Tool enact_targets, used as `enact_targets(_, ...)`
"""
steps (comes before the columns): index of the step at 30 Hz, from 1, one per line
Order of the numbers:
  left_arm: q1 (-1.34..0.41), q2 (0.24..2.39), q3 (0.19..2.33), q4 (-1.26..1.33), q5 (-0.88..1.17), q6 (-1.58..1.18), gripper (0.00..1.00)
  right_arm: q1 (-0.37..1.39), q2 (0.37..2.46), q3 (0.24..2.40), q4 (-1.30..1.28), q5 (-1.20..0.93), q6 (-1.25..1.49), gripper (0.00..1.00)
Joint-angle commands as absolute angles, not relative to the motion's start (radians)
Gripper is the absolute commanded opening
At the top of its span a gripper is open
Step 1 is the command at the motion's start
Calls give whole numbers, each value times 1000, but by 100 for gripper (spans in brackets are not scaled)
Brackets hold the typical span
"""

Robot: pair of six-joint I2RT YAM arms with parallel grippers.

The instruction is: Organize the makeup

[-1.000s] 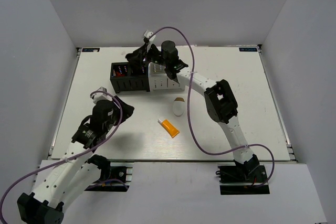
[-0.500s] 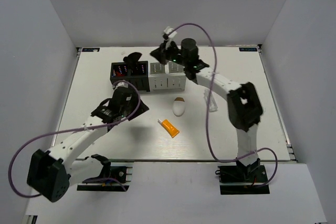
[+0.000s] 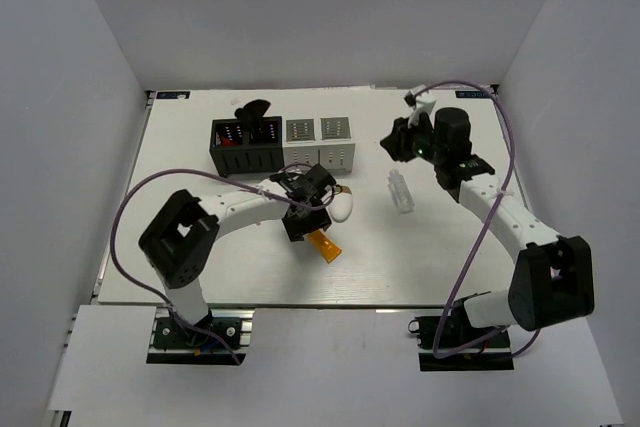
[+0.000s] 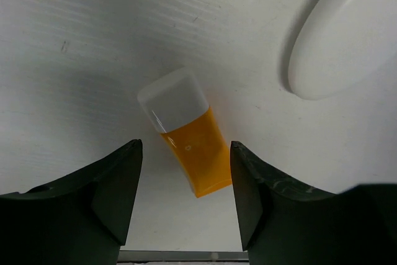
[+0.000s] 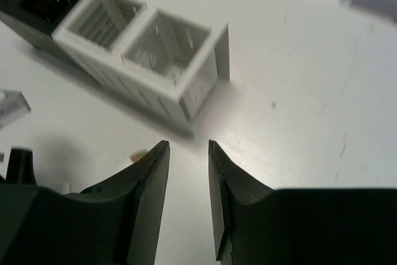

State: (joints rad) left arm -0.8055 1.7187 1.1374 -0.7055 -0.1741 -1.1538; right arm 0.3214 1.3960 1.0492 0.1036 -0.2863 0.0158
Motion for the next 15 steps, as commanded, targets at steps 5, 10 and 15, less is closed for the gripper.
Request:
enact_targets(5,-834,1805,1250,-802,-229,-1224,71,259,1238,884,81,-304,14,38)
enact_targets(10,-834,1858,1301,-845,-230,-1250,75,230,1204,842,95,-330,34,38)
enact_targets(15,-834,1902,1324,-871,-229,-1264,75,218,1201,830,98,-339,43,37)
